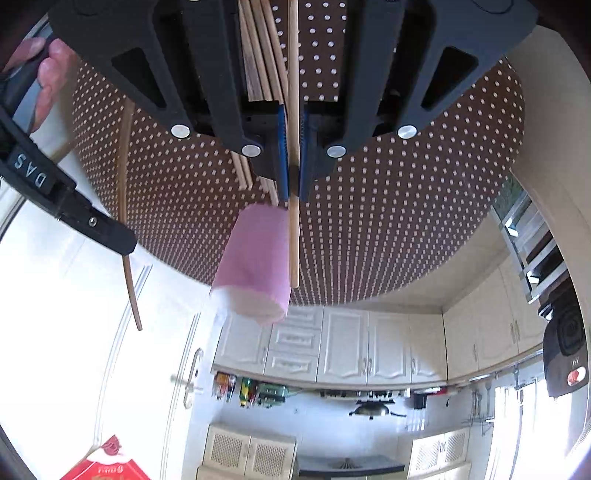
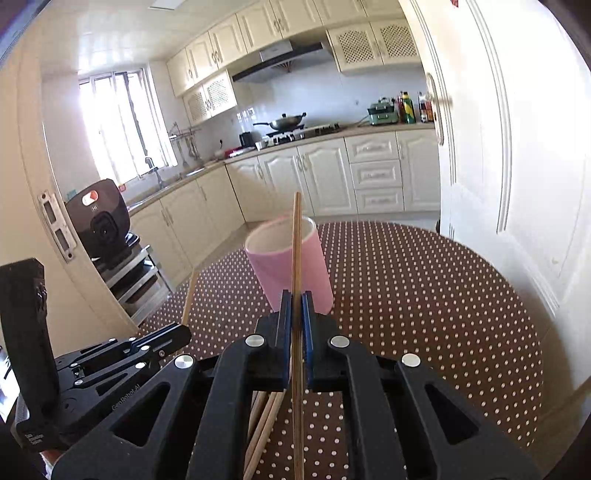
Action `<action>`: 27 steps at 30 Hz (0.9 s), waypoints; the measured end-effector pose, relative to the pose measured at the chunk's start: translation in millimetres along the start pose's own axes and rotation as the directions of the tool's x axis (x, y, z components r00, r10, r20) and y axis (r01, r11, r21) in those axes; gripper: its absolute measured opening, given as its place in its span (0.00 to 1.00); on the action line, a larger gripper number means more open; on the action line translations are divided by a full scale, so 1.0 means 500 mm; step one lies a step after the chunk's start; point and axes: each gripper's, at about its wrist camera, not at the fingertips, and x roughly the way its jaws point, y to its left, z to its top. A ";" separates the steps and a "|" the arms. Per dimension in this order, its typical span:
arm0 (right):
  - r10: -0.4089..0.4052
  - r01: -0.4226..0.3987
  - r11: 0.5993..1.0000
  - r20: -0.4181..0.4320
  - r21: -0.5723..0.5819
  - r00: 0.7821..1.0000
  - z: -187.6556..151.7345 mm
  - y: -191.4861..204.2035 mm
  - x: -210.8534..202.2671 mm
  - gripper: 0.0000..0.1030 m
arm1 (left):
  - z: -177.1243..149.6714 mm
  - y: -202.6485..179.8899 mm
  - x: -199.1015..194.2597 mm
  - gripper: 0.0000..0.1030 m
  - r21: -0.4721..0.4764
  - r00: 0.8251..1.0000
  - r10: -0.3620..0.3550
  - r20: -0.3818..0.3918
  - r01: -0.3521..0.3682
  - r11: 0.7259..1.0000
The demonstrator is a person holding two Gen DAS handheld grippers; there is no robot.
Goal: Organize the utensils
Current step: 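Lift both held chopsticks upright and carry them above the pink cup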
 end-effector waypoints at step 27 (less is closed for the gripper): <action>0.024 -0.001 0.997 0.287 -0.080 0.958 0.139 0.031 -0.057 0.04 | 0.179 -0.033 -0.098 0.06 0.000 0.947 -0.009 0.322 0.010 1.000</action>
